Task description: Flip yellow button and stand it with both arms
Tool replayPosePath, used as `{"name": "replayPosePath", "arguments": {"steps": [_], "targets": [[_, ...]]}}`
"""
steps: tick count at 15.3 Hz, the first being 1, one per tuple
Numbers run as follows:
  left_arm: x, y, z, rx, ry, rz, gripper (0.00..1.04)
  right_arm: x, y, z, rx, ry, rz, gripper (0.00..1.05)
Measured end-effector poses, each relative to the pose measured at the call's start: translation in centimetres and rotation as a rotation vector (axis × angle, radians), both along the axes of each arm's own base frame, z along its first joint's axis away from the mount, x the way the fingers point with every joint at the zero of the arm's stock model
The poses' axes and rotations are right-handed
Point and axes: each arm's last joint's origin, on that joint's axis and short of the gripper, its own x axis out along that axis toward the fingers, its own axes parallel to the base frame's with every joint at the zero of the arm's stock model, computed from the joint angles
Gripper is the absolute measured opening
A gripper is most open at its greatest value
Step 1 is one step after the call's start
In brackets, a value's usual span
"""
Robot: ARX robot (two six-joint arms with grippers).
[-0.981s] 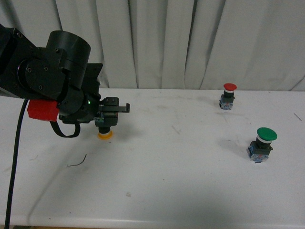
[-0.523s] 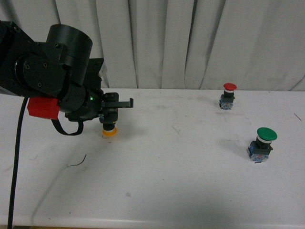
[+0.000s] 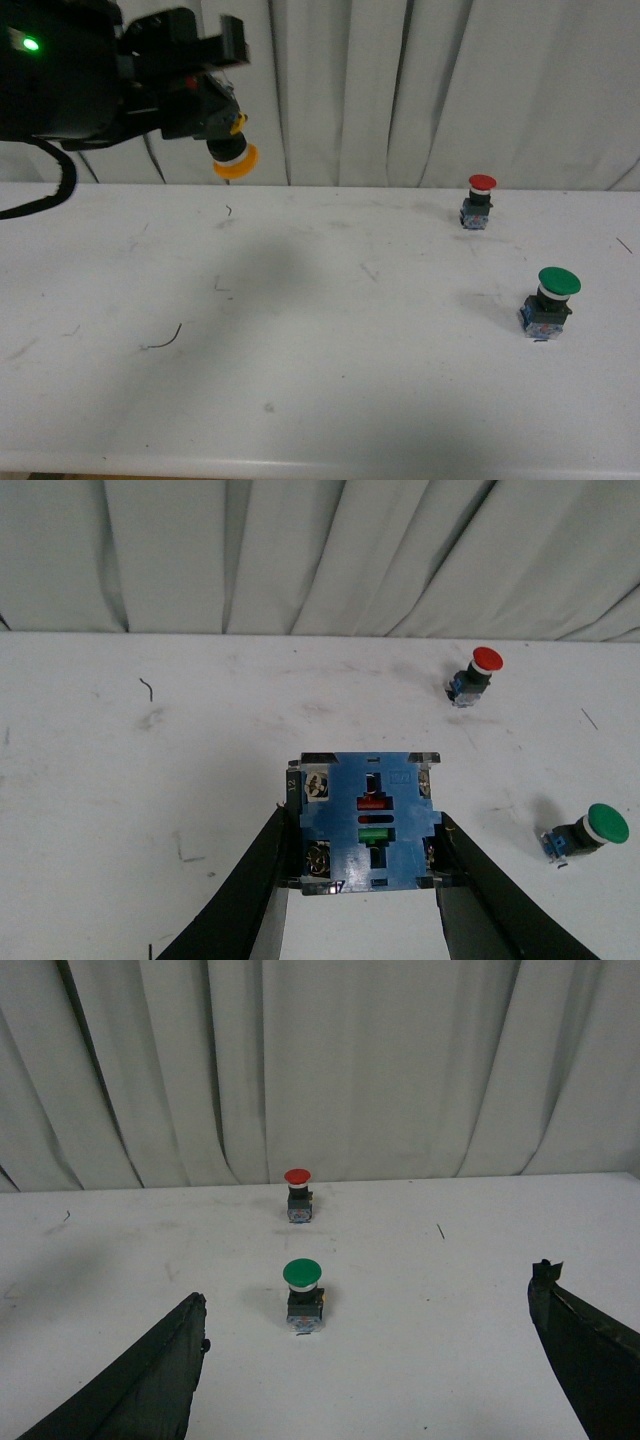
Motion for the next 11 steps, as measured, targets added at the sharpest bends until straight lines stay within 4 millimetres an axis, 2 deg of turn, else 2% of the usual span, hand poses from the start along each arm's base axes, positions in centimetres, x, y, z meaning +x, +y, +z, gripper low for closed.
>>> {"name": "replayPosePath", "arguments": {"steps": [2, 4, 7, 9, 11], "targets": [[-1.6, 1.5, 0.4, -0.069, -0.017, -0.003, 0.36, 0.0, 0.0, 0.0, 0.0, 0.0, 0.0, 0.98], [-2.8, 2.1, -0.2, -0.153, 0.007, -0.026, 0.35, 0.0, 0.0, 0.0, 0.0, 0.0, 0.0, 0.98], [-5.2, 2.0, -0.1, -0.367, -0.022, -0.172, 0.35, 0.0, 0.0, 0.0, 0.0, 0.0, 0.0, 0.98], [-5.7, 1.8, -0.6, -0.538, -0.017, -0.269, 0.35, 0.0, 0.0, 0.0, 0.0, 0.0, 0.0, 0.98], [-5.8, 1.0, -1.8, -0.724, 0.02, -0.335, 0.35, 0.0, 0.0, 0.0, 0.0, 0.0, 0.0, 0.98]]}}
